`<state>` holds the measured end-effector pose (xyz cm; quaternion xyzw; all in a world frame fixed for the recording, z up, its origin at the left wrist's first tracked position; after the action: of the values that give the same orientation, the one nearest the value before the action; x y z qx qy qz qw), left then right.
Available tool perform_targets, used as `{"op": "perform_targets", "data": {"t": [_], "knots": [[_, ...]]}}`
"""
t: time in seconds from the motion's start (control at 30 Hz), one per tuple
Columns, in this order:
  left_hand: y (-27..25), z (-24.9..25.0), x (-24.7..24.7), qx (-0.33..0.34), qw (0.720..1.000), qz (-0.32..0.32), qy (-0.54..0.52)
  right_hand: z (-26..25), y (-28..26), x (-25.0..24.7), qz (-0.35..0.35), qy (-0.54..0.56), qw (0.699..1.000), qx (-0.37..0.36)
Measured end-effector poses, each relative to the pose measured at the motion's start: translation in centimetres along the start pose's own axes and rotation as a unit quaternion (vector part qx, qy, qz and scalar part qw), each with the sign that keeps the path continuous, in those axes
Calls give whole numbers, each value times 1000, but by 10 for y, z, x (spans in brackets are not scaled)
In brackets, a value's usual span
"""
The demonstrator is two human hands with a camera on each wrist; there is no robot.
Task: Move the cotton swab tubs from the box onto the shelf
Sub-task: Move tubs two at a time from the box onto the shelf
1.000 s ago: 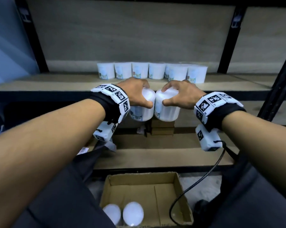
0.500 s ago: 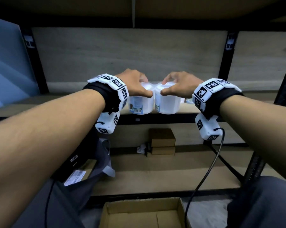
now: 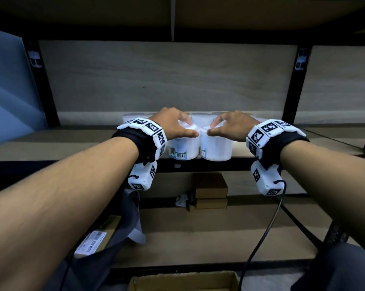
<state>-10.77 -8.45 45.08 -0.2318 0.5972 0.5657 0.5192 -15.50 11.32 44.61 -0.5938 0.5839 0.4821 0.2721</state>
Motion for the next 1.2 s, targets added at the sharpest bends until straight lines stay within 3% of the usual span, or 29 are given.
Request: {"op": "perform_targets", "data": {"t": [0.23, 0.47, 0.8, 1.2], "knots": [[2, 0, 7, -20, 999, -36, 1, -7, -8, -9, -23, -48, 999, -5], [-5, 16, 1, 11, 996, -47, 79, -16, -26, -12, 48, -94, 994, -24], [-14, 27, -8, 34, 992, -58, 105, -23, -30, -12, 52, -133, 988, -63], [-2, 15, -7, 53, 995, -16, 83, -15, 2, -1, 81, -94, 992, -39]]}}
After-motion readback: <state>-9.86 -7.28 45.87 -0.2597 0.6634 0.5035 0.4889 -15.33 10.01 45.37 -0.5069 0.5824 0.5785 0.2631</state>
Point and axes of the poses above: each hand's wrist, its own y-axis towards the middle knuckle, its own x-axis out of the palm, z = x × y, the point moved 2 cm from there along y, towards the middle knuckle, and after that the axes turned 9 degrees about x, right-handed, at the moved point
